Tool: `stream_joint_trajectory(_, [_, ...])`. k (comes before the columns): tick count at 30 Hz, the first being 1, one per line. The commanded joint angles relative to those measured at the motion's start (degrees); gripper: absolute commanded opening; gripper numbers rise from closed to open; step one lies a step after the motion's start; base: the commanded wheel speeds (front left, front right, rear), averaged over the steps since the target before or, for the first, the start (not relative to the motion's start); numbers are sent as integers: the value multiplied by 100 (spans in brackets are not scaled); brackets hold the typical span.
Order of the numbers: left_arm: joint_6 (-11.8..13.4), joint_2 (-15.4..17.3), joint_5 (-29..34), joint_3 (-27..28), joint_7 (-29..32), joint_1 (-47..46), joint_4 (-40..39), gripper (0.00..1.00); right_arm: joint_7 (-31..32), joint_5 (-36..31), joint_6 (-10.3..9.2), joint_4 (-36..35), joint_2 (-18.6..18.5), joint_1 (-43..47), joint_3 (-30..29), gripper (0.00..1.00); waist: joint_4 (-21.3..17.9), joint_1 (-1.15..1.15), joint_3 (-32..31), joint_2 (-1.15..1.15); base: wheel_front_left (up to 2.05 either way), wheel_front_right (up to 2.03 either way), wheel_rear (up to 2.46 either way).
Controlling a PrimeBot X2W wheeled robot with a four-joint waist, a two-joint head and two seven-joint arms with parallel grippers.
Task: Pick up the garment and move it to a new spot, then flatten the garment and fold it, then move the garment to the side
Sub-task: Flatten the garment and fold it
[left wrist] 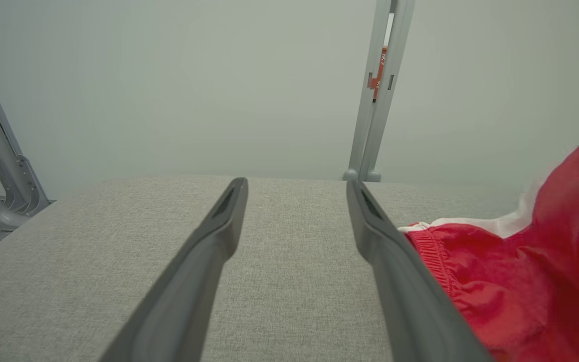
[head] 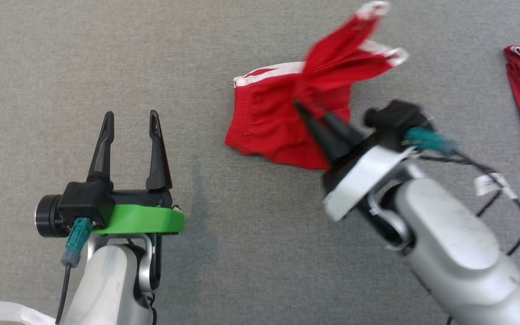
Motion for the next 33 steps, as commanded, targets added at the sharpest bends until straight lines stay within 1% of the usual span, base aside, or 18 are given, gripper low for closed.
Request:
stream_joint_trajectory(1, [-5, -2, -35, 13, -15, -89, 26, 100, 39, 101, -4, 73, 88, -59, 254, 0, 116, 0, 54, 0, 0, 0, 0])
stream_joint_trajectory(5, [10, -30, -67, 27, -40, -145, 72, 100, 159, 353, -4, 473, 257, -123, 1002, 0, 206, 0, 93, 0, 0, 0, 0])
stream_joint_trajectory(10, [3, -60, -72, 24, -50, -168, 124, 100, -1, 571, -4, 923, 302, -265, 1459, 0, 240, 0, 118, 0, 0, 0, 0])
stream_joint_trajectory(11, [5, -66, -65, 28, -49, -171, 136, 100, -71, 623, -4, 1012, 294, -311, 1529, 13, 233, 0, 122, 0, 0, 0, 0])
stream_joint_trajectory(12, [6, -71, -64, 29, -51, -173, 142, 100, -142, 649, -4, 1067, 294, -340, 1548, 46, 228, 0, 125, 0, 0, 0, 0])
stream_joint_trajectory(13, [7, -74, -58, 35, -52, -176, 142, 100, -242, 647, -4, 1148, 290, -390, 1543, 100, 220, 0, 127, 0, 0, 0, 0])
stream_joint_trajectory(14, [6, -74, -51, 39, -53, -179, 135, 100, -312, 640, -4, 1186, 297, -415, 1541, 100, 214, 0, 128, 0, 0, 0, 0])
stream_joint_trajectory(17, [-8, -83, -13, 58, -55, -181, 105, 100, -786, 485, -4, 1249, 309, -556, 1496, 100, 185, 0, 134, 0, 0, 0, 0])
stream_joint_trajectory(19, [-13, -87, 10, 72, -55, -181, 82, 100, -1029, 401, -4, 1192, 283, -592, 1454, 100, 156, 0, 128, 0, 0, 0, 0])
stream_joint_trajectory(22, [-7, -80, 53, 102, -55, -135, 61, 100, -1220, 294, -4, 996, 163, -504, 1189, 100, 96, 0, 97, 0, 0, 0, 0])
stream_joint_trajectory(26, [8, -29, 135, 136, -56, -51, 21, 100, -1314, 51, -5, 645, -29, -102, 322, 100, -16, 0, 45, 0, 0, 0, 0])
stream_joint_trajectory(27, [29, -5, 168, 155, -55, -18, 8, 100, -1315, -68, -5, 471, -80, 98, -122, 100, -66, 0, 22, 0, 0, 0, 0])
stream_joint_trajectory(28, [39, 11, 178, 168, -56, 1, -7, 100, -1315, -131, -5, 339, -98, 255, -444, 100, -102, 0, 14, 0, 0, 0, 0])
stream_joint_trajectory(29, [43, 69, 199, 188, -55, 23, -18, 100, -1314, -339, -5, 52, -142, 659, -1102, 100, -185, 0, -1, 0, 0, 0, 0])
stream_joint_trajectory(32, [43, 124, 242, 172, -55, 37, -34, 100, -1315, -606, -5, -346, -132, 1265, -2024, 100, -286, 0, -35, 0, 0, 0, 0])
stream_joint_trajectory(33, [47, 147, 253, 171, -49, 44, -36, 100, -1314, -676, -4, -438, -113, 1425, -2231, 100, -312, 0, -43, 0, 0, 0, 0])
